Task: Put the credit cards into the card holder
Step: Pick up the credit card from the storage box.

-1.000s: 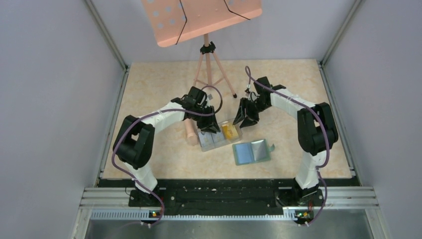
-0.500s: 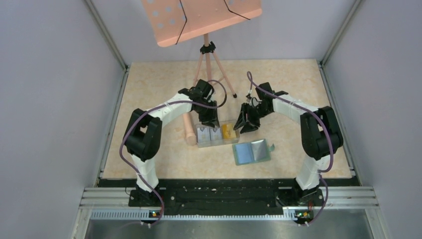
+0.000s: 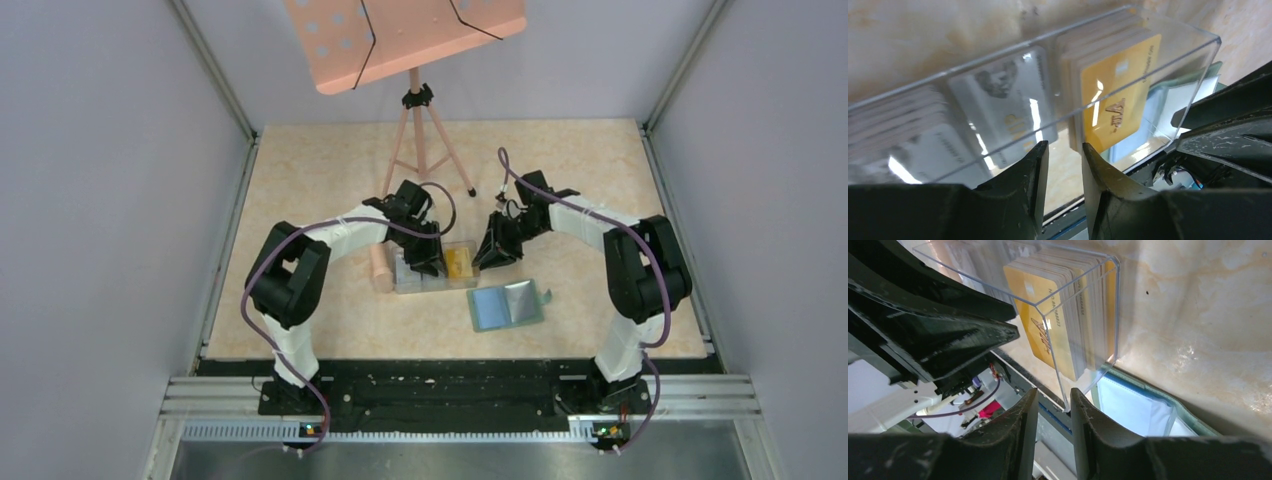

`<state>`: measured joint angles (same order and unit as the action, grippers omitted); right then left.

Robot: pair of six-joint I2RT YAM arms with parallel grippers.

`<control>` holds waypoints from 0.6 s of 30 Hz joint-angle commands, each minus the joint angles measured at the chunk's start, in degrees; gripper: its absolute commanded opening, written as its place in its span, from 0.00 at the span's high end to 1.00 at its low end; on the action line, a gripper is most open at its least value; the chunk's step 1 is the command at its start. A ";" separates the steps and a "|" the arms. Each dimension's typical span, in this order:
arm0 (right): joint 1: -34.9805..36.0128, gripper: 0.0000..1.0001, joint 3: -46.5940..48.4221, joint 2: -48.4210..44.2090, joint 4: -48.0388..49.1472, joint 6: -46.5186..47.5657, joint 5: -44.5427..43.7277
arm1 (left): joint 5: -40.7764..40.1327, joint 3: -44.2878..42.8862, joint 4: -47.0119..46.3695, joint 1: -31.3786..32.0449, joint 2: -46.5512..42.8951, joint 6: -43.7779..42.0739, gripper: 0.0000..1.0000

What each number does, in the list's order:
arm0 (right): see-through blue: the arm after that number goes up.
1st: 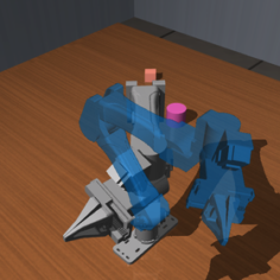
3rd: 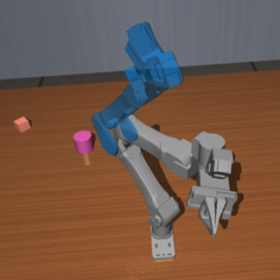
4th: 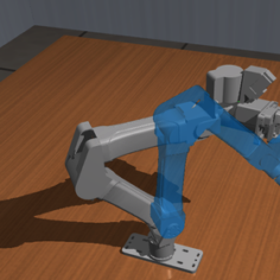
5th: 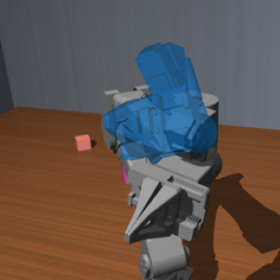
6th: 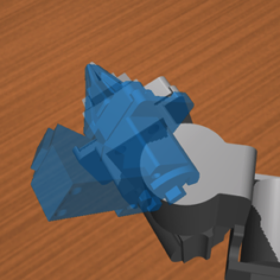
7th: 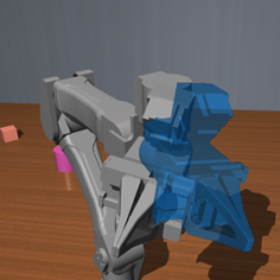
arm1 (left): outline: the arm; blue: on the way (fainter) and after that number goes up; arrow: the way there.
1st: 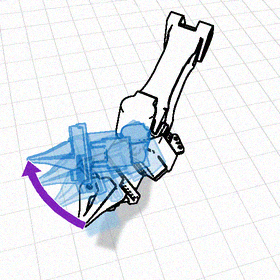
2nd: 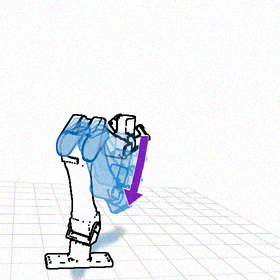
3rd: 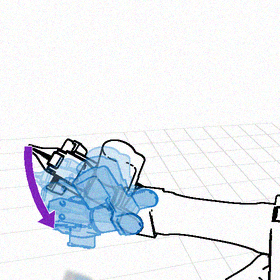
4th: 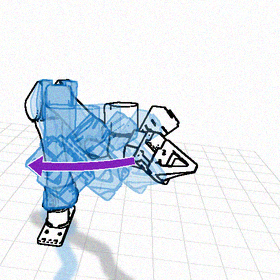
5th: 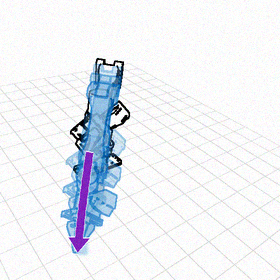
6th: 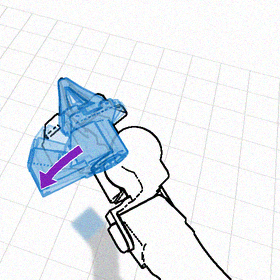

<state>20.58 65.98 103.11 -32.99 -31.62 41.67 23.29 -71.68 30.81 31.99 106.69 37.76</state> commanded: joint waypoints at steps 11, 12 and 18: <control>0.78 0.79 -1.92 -3.88 2.23 -0.58 2.04 | -0.07 -1.05 -7.52 3.83 0.98 4.93 0.56; 0.71 0.79 -1.98 -3.89 2.23 -0.54 2.08 | 0.19 -1.28 -7.70 4.05 1.21 4.95 0.57; 0.75 0.79 -2.26 -4.31 2.19 -0.63 2.03 | -0.03 -2.81 -6.50 5.35 1.62 3.83 0.58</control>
<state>20.58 64.14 102.04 -32.12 -31.77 41.98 23.53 -71.72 25.28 36.32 107.85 42.13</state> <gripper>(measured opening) 0.214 0.415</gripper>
